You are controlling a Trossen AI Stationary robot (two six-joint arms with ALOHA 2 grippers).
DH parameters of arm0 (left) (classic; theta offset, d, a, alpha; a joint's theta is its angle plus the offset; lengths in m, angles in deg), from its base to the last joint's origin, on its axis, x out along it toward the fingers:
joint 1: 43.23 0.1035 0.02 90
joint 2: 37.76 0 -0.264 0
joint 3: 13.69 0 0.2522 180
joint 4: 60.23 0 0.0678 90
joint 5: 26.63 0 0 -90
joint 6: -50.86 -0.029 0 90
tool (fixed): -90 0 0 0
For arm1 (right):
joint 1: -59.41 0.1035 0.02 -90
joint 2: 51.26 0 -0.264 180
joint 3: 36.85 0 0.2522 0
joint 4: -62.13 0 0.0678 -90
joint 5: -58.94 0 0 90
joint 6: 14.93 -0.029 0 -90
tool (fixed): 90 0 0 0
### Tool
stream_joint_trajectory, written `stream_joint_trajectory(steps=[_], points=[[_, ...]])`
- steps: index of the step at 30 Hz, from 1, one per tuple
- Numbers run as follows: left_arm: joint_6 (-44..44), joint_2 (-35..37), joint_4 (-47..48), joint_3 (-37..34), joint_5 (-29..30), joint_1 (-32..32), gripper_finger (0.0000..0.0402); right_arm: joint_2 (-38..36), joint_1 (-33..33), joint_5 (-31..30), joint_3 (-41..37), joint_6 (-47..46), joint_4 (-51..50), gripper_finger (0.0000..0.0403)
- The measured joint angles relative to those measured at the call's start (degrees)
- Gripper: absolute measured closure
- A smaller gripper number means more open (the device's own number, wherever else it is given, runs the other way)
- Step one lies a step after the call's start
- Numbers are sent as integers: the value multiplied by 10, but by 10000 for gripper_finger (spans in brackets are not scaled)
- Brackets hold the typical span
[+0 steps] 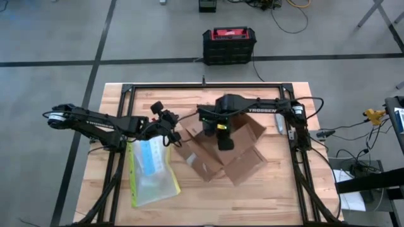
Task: Unpack boxes
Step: Break down the brown box using the gray cutter
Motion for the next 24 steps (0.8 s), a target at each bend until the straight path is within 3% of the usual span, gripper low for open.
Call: stream_joint_trajectory(steps=[9, 14, 18, 24], points=[[0, 0, 7, 0, -5, 0, 401, -4, 57, 4, 6, 64, -25, 403], [11, 0, 8, 0, -65, -1, 401, -4, 60, 35, 6, 48, -27, 397], [21, 0, 11, -3, -86, -1, 401, -4, 57, 87, 6, 55, -27, 357], [30, 0, 10, -4, -103, -6, 401, -3, 47, 86, 6, 84, -26, 253]])
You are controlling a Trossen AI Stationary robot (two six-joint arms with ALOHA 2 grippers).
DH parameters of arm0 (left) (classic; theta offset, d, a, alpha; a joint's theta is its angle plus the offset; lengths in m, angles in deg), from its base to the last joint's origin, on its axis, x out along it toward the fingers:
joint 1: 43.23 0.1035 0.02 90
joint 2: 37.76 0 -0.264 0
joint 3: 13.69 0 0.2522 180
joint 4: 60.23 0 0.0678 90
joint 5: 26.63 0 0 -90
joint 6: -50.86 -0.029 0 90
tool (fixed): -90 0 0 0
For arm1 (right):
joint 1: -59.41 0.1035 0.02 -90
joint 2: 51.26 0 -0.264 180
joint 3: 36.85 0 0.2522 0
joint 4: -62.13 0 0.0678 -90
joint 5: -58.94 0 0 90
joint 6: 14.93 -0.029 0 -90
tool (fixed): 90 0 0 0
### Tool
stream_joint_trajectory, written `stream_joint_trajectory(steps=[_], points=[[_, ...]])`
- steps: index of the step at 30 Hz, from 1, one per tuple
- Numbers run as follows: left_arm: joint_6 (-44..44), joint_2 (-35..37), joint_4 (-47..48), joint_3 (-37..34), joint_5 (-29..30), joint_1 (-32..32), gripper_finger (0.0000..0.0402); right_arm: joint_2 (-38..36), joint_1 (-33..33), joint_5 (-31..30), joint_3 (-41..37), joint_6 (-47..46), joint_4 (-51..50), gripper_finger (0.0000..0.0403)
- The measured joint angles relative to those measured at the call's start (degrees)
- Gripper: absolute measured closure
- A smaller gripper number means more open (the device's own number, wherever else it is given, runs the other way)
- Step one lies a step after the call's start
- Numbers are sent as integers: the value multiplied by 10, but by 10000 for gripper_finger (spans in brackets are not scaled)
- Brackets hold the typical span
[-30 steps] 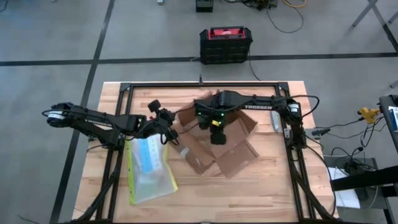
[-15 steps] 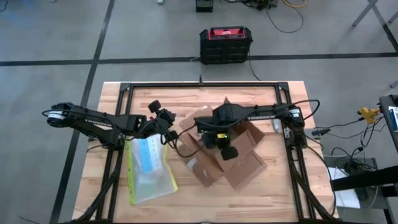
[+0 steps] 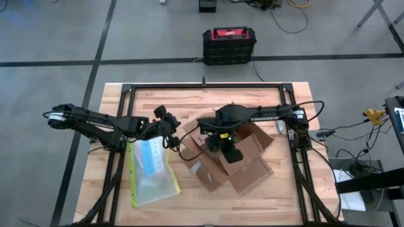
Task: Unpack boxes
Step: Break down the brown box using the gray cutter
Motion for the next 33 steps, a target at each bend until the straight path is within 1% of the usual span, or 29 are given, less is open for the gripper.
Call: stream_joint_trajectory(steps=[4, 7, 10, 13, 17, 20, 23, 26, 27, 30, 31, 33], points=[[4, 0, 0, 0, 0, -7, 401, 4, -11, -1, -9, 12, 2, 192], [11, 0, 17, 0, 0, -9, 401, 8, -13, -5, -26, 21, 3, 164], [23, 0, 41, 0, 1, -9, 401, 8, -11, -5, -47, 35, 2, 153], [32, 0, 50, 0, 1, -9, 401, 8, -9, -6, -61, 40, 3, 158], [32, 0, 50, 0, 1, -9, 401, 7, -5, 0, -65, 36, 2, 190], [36, 0, 43, 0, 1, -9, 401, 7, 4, 0, -66, 36, 2, 231], [40, 4, 26, 2, -3, -9, 401, 8, 14, 0, -71, 42, 1, 295], [32, 16, 1, 6, -3, -9, 401, 14, 17, 11, -72, 42, -16, 376], [25, 22, -3, 6, -3, -9, 401, 14, 17, 16, -72, 41, -19, 388], [15, 39, -5, 6, -3, -9, 401, 9, 18, 6, -65, 14, -19, 393], [14, 47, -5, 6, -3, -9, 401, 5, 20, -3, -61, 9, -19, 397], [10, 63, -3, 6, -3, -9, 401, -5, 25, -45, -46, -1, -19, 400]])
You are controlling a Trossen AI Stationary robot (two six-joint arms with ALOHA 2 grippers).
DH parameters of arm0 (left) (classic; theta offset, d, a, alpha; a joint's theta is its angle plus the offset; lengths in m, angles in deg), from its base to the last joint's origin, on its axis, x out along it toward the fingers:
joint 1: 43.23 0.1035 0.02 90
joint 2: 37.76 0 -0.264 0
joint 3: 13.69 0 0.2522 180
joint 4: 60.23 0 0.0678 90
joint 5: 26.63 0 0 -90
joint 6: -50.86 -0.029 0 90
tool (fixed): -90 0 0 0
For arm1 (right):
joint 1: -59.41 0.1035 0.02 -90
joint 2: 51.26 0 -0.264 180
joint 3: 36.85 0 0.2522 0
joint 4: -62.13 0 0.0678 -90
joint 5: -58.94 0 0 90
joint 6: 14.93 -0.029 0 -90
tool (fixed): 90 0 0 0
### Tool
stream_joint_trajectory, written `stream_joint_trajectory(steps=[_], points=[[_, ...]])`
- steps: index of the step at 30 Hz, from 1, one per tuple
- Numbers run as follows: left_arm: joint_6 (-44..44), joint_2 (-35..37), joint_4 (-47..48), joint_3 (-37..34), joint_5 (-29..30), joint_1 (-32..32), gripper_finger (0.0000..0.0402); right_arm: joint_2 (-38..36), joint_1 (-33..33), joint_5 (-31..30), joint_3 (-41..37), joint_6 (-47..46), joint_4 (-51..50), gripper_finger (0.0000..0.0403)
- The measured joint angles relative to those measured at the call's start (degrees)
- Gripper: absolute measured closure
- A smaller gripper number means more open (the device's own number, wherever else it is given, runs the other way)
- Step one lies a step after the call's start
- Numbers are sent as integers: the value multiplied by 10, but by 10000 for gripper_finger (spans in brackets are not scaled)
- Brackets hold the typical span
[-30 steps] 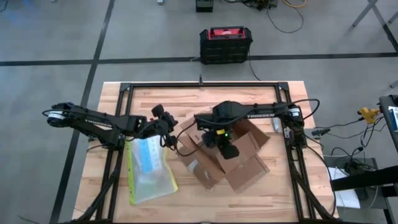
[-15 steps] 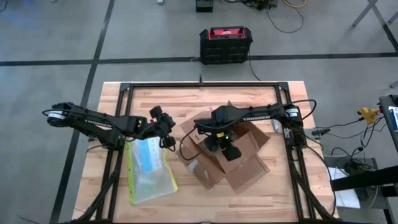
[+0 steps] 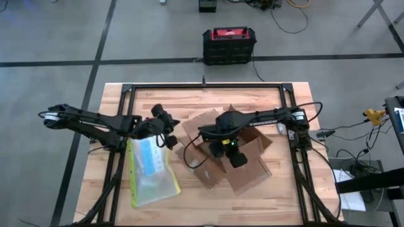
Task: Unpack boxes
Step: Break down the brown box using the gray cutter
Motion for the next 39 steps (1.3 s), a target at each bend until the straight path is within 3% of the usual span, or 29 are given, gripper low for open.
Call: stream_joint_trajectory(steps=[4, 12, 17, 19, 23, 27, 31, 39], points=[[-5, 29, 28, 0, 5, 0, 401, -28, 17, -144, 37, -37, -5, 402], [56, 119, 188, 0, 101, 0, 401, -108, 98, -479, 53, -134, -17, 403], [52, 184, 200, 0, 103, 0, 401, -129, 159, -701, 52, -176, -24, 403], [51, 205, 200, 0, 105, 0, 401, -129, 180, -762, 52, -190, -27, 403], [50, 234, 200, 0, 106, 0, 401, -129, 194, -818, 57, -217, -27, 403], [50, 242, 200, 0, 104, 0, 401, -140, 193, -825, 85, -253, -26, 403], [50, 234, 200, 0, 100, 0, 401, -163, 192, -870, 121, -242, -25, 403], [50, 207, 198, 0, 99, 0, 401, -178, 172, -838, 185, -228, 8, 403]])
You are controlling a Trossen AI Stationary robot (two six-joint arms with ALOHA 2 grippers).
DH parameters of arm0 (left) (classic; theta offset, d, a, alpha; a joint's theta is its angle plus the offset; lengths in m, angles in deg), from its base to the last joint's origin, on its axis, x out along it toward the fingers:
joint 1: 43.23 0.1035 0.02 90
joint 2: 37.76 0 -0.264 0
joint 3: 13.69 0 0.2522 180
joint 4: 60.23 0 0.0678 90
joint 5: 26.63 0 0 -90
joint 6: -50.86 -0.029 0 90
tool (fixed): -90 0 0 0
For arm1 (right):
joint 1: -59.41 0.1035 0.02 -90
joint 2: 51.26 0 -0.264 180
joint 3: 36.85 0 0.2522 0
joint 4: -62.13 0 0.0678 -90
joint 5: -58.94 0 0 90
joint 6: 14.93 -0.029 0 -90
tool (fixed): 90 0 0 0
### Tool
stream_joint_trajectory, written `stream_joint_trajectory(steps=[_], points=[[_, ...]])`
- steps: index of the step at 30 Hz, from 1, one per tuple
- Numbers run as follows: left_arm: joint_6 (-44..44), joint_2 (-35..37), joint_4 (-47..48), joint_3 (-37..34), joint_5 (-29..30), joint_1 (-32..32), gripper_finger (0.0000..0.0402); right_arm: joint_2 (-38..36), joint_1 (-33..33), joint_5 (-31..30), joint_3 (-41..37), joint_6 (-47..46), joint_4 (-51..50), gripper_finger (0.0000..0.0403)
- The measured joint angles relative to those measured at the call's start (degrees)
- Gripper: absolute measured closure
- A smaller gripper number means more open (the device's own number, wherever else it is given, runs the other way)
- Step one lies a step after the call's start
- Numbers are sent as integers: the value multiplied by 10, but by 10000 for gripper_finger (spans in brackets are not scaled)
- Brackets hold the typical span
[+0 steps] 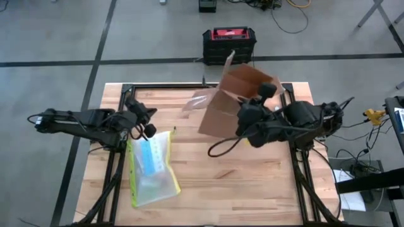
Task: Unpack boxes
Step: Break down the brown box using the gray cutter
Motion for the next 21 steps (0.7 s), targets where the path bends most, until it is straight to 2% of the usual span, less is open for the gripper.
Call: stream_joint_trajectory(steps=[12, 14, 17, 21], points=[[0, -18, -2, 0, -2, 0, 401, -1, -40, 9, 14, 176, 193, 403], [-1, -16, 0, 0, -2, 0, 401, -2, -47, 39, 22, 188, 211, 403], [-3, -13, 12, 0, 2, 0, 402, -6, -52, 129, 33, 182, 214, 403], [-3, -11, 17, 0, 6, 0, 401, -8, -53, 199, 32, 125, 177, 403]])
